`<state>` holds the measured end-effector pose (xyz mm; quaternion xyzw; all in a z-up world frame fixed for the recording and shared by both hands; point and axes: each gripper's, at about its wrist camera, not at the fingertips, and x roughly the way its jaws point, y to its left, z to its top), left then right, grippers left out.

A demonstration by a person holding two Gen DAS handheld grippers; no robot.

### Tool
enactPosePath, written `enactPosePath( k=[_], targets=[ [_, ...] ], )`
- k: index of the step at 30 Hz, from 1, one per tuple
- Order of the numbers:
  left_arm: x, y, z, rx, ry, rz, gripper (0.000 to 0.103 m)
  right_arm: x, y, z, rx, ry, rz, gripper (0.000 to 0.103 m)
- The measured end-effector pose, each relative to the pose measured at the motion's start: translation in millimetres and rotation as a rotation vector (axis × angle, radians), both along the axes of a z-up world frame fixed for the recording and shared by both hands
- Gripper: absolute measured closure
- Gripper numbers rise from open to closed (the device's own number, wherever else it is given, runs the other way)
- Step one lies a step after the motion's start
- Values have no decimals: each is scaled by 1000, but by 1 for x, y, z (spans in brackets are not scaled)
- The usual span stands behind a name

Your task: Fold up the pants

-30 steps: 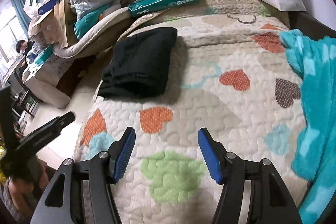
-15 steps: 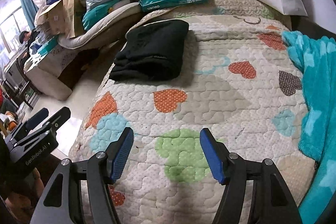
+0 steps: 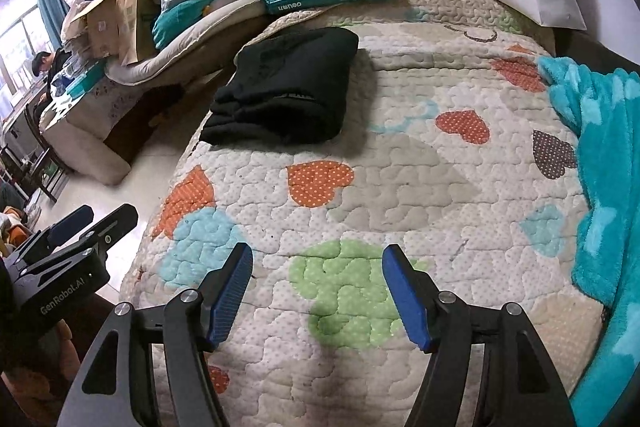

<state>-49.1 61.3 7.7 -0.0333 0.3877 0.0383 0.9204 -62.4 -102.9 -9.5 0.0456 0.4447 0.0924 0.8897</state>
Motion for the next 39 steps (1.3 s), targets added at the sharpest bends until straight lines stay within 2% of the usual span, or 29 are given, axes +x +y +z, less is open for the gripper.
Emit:
enactPosePath(
  k=[39],
  targets=[
    [4,-4,-9,-4,34,-17,25,0,0,-3,-19,0,-10,26]
  ],
)
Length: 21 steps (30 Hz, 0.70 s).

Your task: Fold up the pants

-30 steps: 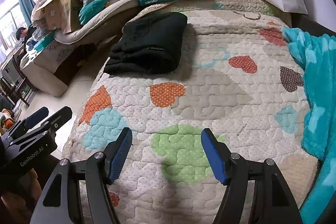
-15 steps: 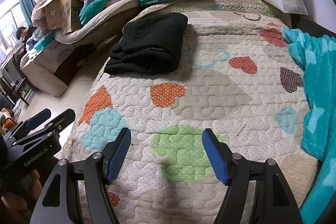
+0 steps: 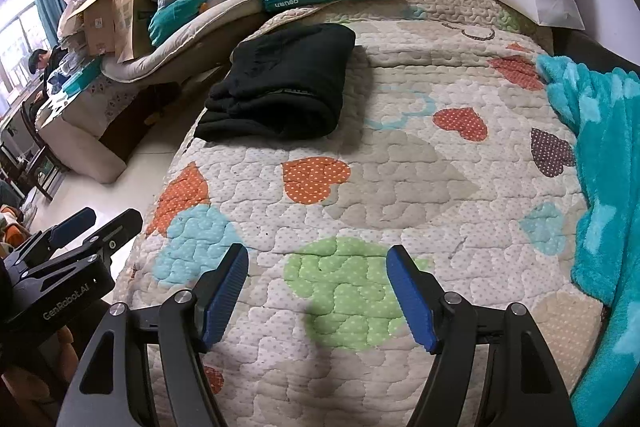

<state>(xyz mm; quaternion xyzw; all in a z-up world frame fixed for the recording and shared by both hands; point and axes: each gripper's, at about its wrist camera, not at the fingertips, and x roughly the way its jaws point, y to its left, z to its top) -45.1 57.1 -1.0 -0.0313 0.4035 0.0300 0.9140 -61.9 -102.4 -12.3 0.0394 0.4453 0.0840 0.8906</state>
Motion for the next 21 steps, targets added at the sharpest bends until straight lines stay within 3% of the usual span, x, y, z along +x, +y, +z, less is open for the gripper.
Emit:
enactPosePath(
  k=[12,21],
  targets=[
    [0,0,0,-2,-3,-2,25,-3,4,7,-171,-63,-36,26],
    [0,-1,-1,1,-3,-5,25,-6,11,10,-233,-92,-16,24]
  ],
)
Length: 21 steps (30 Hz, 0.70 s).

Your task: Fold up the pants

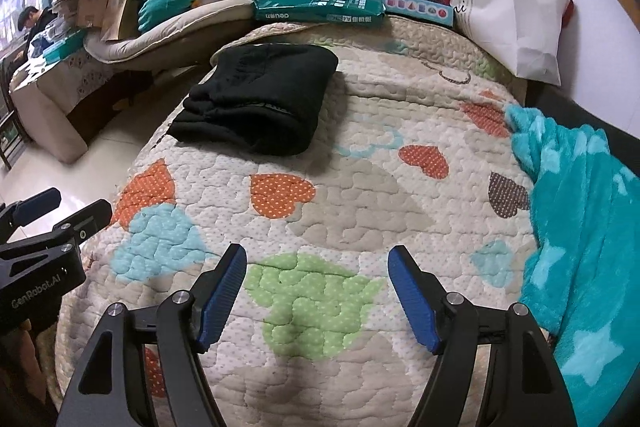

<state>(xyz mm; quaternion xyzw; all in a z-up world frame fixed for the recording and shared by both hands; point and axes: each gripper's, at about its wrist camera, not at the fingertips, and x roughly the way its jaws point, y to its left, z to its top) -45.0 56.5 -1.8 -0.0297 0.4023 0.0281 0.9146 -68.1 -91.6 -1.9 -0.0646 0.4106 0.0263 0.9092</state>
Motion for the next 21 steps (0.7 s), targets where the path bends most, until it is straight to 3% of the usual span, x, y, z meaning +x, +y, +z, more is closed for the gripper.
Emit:
enactPosePath(
  k=[7,15,21],
  targets=[
    [0,2,0,1,-6,0,25,1,0,-1,-23,1,-14,24],
    [-1,4,2,0,-7,9,25,1,-2,4,-156,-49,-76,23],
    [-1,4,3,1,-9,8,25,-1,-4,11,-184,-77,-94,22]
  ],
)
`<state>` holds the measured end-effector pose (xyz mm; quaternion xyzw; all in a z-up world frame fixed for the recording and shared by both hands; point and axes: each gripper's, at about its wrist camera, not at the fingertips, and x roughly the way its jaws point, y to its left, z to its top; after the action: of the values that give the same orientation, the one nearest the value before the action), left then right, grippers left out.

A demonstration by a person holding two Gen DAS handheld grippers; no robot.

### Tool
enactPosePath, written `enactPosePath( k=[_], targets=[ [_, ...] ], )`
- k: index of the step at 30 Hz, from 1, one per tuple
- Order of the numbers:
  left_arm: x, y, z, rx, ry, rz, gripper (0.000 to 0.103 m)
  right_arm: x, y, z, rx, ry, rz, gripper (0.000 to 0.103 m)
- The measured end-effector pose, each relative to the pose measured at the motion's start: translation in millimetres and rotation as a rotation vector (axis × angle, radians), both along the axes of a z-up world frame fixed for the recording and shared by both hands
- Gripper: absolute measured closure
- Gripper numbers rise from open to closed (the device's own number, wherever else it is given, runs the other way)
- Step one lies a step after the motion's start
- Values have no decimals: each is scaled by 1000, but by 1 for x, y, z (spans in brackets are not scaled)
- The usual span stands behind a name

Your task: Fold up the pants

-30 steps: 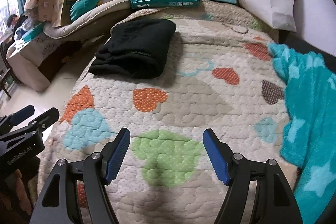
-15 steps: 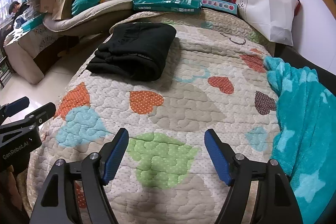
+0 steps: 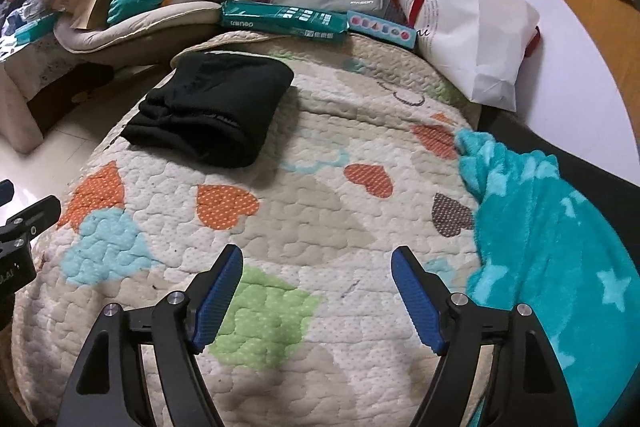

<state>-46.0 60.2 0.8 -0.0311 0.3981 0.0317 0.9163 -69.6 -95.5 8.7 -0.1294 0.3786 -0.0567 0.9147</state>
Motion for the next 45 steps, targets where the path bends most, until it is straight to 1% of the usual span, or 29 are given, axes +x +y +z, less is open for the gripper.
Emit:
enactPosePath(
  k=[7,10,12,13,14,15,19,21,22,24,28,31,35,39,45],
  targets=[
    [0,1,1,0,-6,5,25,1,0,0,1,2,3,20],
    [-2,1,5,11,-28,15,25,1,0,-1,6,2,4,20],
    [-5,1,10,31,-60,27,25,1,0,-1,2,1,4,20],
    [-7,1,15,52,-91,37,25,1,0,-1,4,1,5,20],
    [-10,0,19,68,-115,46,23,1,0,-1,5,0,6,20],
    [-12,0,22,82,-134,52,18,1,0,-1,8,-2,8,20],
    [-23,-2,42,143,-266,71,12,-1,3,0,19,-10,15,20],
    [-26,-5,49,189,-318,80,2,-2,4,2,23,-15,21,19],
    [-28,-6,51,214,-340,84,1,-2,5,2,25,-17,24,19],
    [-29,-9,53,235,-362,77,1,-3,6,2,31,-18,28,19],
    [-21,-12,48,216,-315,31,0,-3,6,2,37,-16,37,18],
    [-18,-17,43,220,-275,13,0,-2,6,0,42,-10,39,18],
    [-17,-25,38,224,-242,-22,0,-1,4,-1,57,-3,34,18],
    [-14,-27,31,194,-187,-62,0,-2,5,-2,61,1,39,18],
    [-11,-27,22,158,-135,-54,0,-3,9,-2,56,-2,61,18]
  ],
)
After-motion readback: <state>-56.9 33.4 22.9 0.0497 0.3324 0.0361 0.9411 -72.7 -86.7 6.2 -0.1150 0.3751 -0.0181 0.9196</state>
